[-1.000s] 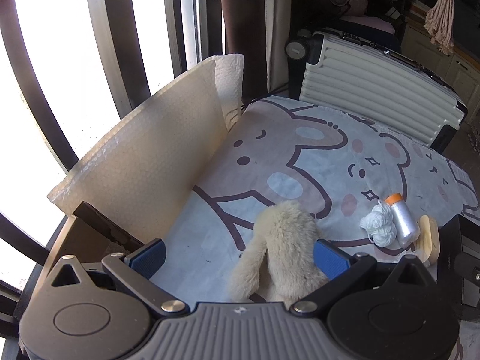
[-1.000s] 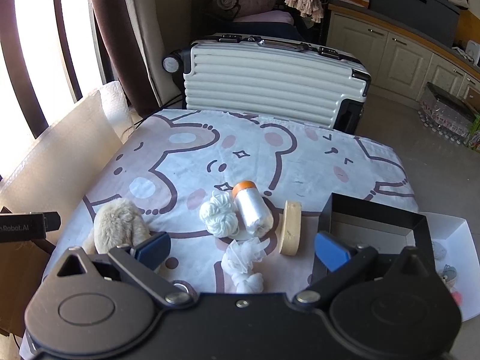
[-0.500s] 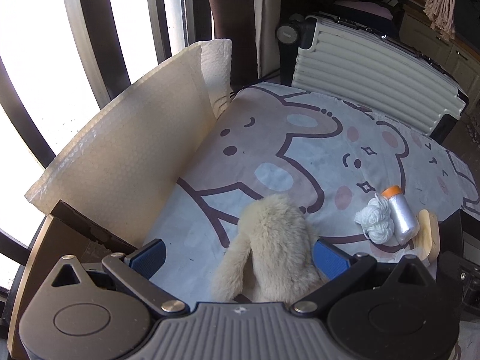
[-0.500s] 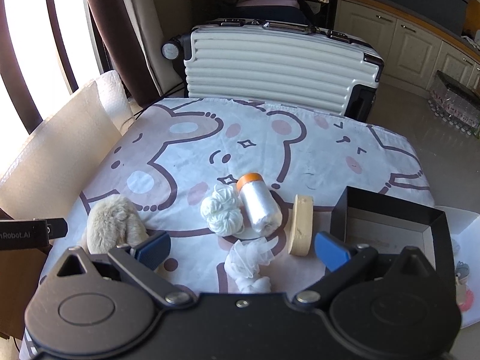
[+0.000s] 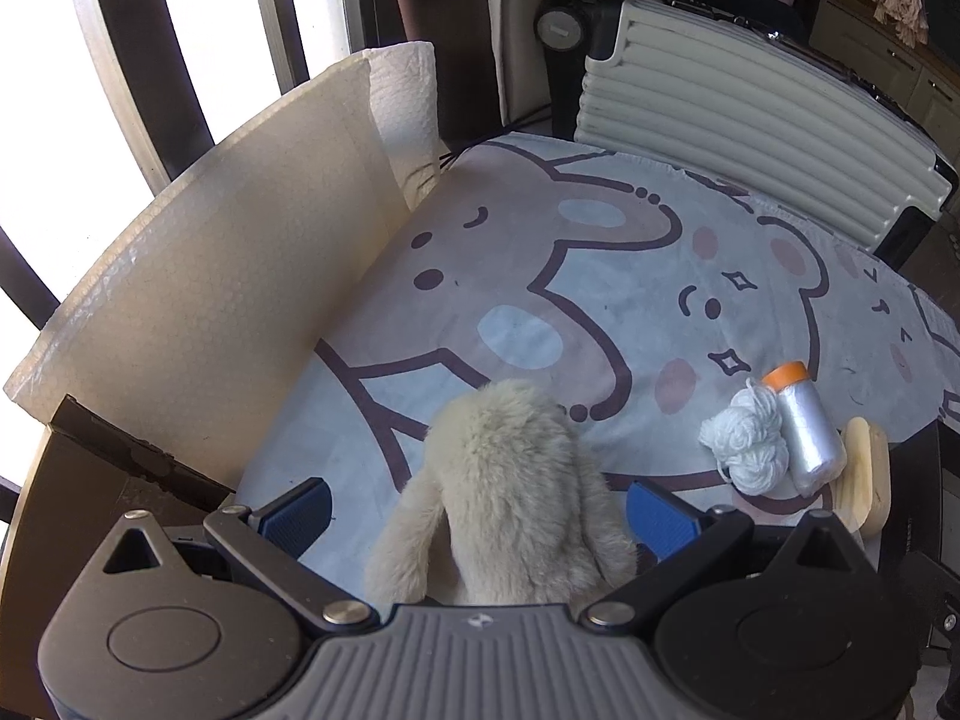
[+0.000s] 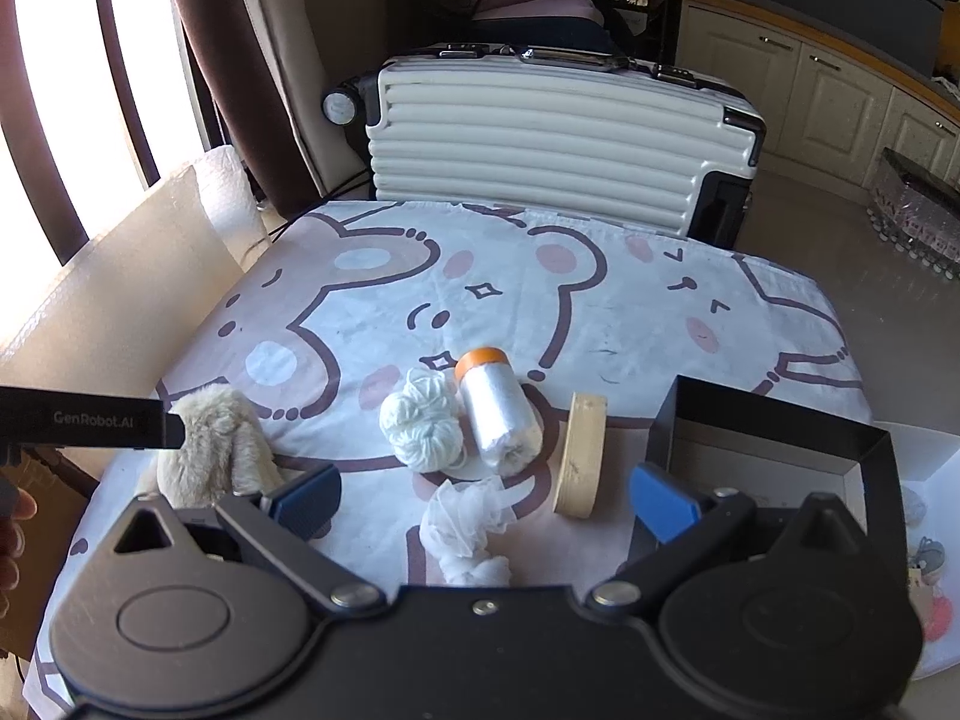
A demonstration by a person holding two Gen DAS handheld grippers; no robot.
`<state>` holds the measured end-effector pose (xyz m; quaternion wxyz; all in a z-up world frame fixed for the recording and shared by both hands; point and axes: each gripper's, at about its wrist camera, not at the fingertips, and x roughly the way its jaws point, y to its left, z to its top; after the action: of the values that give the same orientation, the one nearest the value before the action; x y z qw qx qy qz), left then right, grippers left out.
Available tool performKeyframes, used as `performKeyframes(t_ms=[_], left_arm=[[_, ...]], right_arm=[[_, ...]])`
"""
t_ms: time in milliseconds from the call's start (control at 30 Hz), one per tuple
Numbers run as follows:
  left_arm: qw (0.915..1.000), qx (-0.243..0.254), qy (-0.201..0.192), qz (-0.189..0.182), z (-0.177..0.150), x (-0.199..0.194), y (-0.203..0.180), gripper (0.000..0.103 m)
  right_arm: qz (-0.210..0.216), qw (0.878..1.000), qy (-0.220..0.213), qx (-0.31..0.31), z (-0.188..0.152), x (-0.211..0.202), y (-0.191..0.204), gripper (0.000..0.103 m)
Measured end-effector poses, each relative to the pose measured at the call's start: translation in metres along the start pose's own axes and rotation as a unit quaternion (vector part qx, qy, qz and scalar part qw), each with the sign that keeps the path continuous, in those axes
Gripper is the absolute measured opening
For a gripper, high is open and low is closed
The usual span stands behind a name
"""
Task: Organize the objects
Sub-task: 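Move the left tool down onto the beige plush bunny while the right tool approaches the white mesh puff, then close the left tool on the plush bunny while the right tool grasps the mesh puff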
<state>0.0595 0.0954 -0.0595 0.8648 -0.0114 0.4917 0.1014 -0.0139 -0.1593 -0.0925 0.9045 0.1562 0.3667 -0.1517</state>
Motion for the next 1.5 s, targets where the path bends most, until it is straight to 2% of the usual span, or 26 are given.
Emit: performKeyframes(t_ms=[167,400,567,767,1000,1233,1500], left_arm=[[0.9999,0.011,0.009,-0.001,0.002,0.015,-0.009,0.103],[0.9994,0.017,0.021,0.020,0.004,0.038,-0.014,0.103],[0.9987,0.029,0.032,0.028,0.003,0.052,-0.016,0.103],[0.9981,0.035,0.038,0.035,0.003,0.064,-0.020,0.103],[0.9978,0.052,0.036,0.021,0.004,0.070,-0.030,0.103],[0.9941,0.078,0.059,0.048,-0.002,0.079,-0.029,0.103],[0.9938,0.053,0.087,0.043,-0.007,0.086,-0.013,0.103]], right_arm=[[0.000,1.000,0.009,0.010,-0.001,0.017,-0.006,0.103],[0.008,1.000,0.016,0.001,-0.005,0.036,-0.009,0.103],[0.015,0.999,0.021,0.019,-0.008,0.048,-0.019,0.103],[0.015,1.000,0.018,0.020,-0.009,0.053,-0.019,0.103],[0.006,1.000,0.016,0.009,-0.009,0.058,-0.016,0.103],[0.013,1.000,0.011,0.007,-0.008,0.059,-0.015,0.103],[0.033,0.997,0.028,0.058,-0.009,0.066,-0.026,0.103]])
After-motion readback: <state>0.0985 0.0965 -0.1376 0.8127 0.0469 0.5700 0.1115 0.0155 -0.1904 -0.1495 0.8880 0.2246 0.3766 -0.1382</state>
